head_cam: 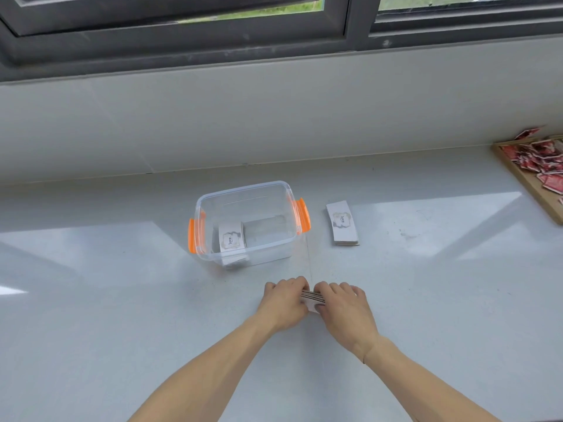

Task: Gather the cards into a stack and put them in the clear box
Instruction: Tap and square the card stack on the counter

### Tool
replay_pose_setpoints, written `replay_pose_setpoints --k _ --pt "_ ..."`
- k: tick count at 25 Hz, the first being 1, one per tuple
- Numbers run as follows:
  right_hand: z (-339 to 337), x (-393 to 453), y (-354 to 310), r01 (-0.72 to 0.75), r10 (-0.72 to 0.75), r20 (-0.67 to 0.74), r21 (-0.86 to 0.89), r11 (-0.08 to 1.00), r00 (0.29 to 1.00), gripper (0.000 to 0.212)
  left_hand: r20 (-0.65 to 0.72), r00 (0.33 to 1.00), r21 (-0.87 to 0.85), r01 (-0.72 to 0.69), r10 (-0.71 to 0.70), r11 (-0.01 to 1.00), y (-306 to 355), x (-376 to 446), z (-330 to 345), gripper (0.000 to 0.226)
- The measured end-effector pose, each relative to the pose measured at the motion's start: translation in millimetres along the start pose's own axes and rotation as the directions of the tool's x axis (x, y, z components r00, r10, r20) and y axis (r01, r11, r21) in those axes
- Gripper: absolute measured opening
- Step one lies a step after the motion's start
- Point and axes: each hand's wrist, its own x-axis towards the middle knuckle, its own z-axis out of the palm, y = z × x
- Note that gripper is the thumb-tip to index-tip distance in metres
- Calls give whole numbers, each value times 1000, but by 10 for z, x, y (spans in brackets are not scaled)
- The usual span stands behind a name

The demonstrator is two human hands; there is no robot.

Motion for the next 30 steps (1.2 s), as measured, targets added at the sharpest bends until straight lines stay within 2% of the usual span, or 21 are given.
replay_pose_setpoints --k 1,3,5,8,11,12,15,20,22,25,30 --pt "-69 27 45 -33 34 -5 74 997 999 16 1 1000 -75 18 -18 997 28 64 -57 30" --pt "-200 81 122 -177 171 49 336 925 984 16 4 995 -362 97 -102 927 89 148 -127 34" --pt "-292 157 228 -305 309 100 601 739 946 16 37 982 -594 171 -186 786 178 211 -178 42" --pt "-396 271 346 -359 458 143 828 430 877 17 164 962 -705 269 -218 656 301 333 -208 44" --pt "-470 476 475 -347 513 194 912 221 836 17 253 950 -783 312 -182 538 465 559 -232 30" --pt "-500 504 463 -333 515 193 923 194 835 18 237 953 -805 302 -190 510 494 572 -246 24" --pt "-560 678 550 -328 543 159 916 230 825 23 178 955 -867 267 -239 420 600 719 -262 15" --pt "-674 1076 732 -358 517 80 811 463 852 15 71 910 -889 243 -409 388 759 1088 -218 19" --pt "-684 1223 778 -364 530 49 779 510 847 19 16 890 -881 228 -455 415 846 1223 -211 17" --pt "-669 1386 797 -396 604 21 774 495 796 27 -72 860 -845 216 -504 488 922 1408 -237 20" --pt "-585 1563 815 -422 630 -4 739 525 777 26 -135 833 -741 275 -537 612 904 1664 -268 25"
